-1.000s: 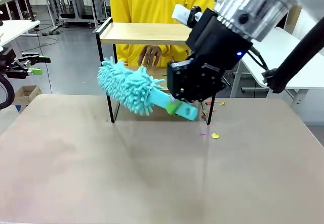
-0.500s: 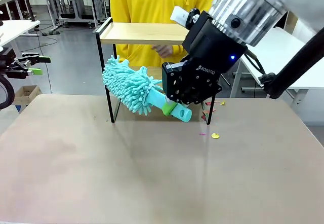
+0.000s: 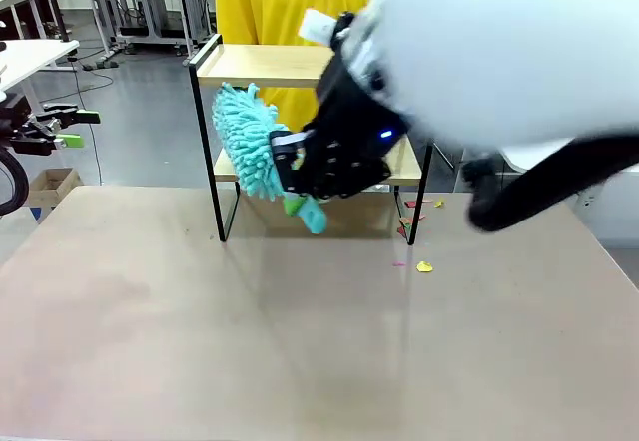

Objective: Clean the shelf.
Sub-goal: Clean the specific section of the Shelf indicated by the human with the Duster.

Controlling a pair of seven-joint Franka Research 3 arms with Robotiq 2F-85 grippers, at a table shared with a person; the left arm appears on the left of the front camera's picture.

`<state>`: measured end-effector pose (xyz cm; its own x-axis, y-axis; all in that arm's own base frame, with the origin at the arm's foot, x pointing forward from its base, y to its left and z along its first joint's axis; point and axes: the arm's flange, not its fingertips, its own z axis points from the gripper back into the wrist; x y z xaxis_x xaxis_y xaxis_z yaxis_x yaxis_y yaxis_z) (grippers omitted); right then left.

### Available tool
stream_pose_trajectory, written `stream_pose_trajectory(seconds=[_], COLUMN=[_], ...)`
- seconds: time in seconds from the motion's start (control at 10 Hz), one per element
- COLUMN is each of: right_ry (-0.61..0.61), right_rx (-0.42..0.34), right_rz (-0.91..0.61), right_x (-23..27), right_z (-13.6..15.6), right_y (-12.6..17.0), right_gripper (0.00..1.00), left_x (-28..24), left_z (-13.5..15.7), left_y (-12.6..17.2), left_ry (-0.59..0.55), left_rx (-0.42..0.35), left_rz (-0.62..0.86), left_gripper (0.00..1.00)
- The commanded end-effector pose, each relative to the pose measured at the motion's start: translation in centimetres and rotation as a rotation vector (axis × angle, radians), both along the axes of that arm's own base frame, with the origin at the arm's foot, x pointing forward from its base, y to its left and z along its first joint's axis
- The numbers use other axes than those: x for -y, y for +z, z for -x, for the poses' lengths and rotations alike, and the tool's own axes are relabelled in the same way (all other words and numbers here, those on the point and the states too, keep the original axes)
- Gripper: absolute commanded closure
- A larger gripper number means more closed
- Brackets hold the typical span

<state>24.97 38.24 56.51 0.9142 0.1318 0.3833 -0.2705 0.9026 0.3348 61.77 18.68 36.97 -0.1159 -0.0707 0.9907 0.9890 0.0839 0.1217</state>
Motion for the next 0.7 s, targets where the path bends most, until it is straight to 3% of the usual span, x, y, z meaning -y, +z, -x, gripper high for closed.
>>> stream_pose_trajectory(seconds=[0.0,0.3,0.6], right_ry=[-0.145,-0.255,-0.261], right_rx=[0.055,0.055,0.025], right_rz=[0.061,0.016,0.003], right_x=[-4.1,-8.0,-10.4], right_z=[-2.7,-5.6,-8.3], right_y=[-1.2,-2.3,-2.0], right_gripper=[0.87,0.87,0.87], left_x=[0.1,0.1,0.1], left_z=[0.1,0.1,0.1], left_y=[0.2,0.2,0.2], left_ry=[-0.002,-0.002,-0.002], left_rx=[0.001,0.001,0.001], left_rz=[0.000,0.000,0.000], left_gripper=[0.00,0.00,0.00])
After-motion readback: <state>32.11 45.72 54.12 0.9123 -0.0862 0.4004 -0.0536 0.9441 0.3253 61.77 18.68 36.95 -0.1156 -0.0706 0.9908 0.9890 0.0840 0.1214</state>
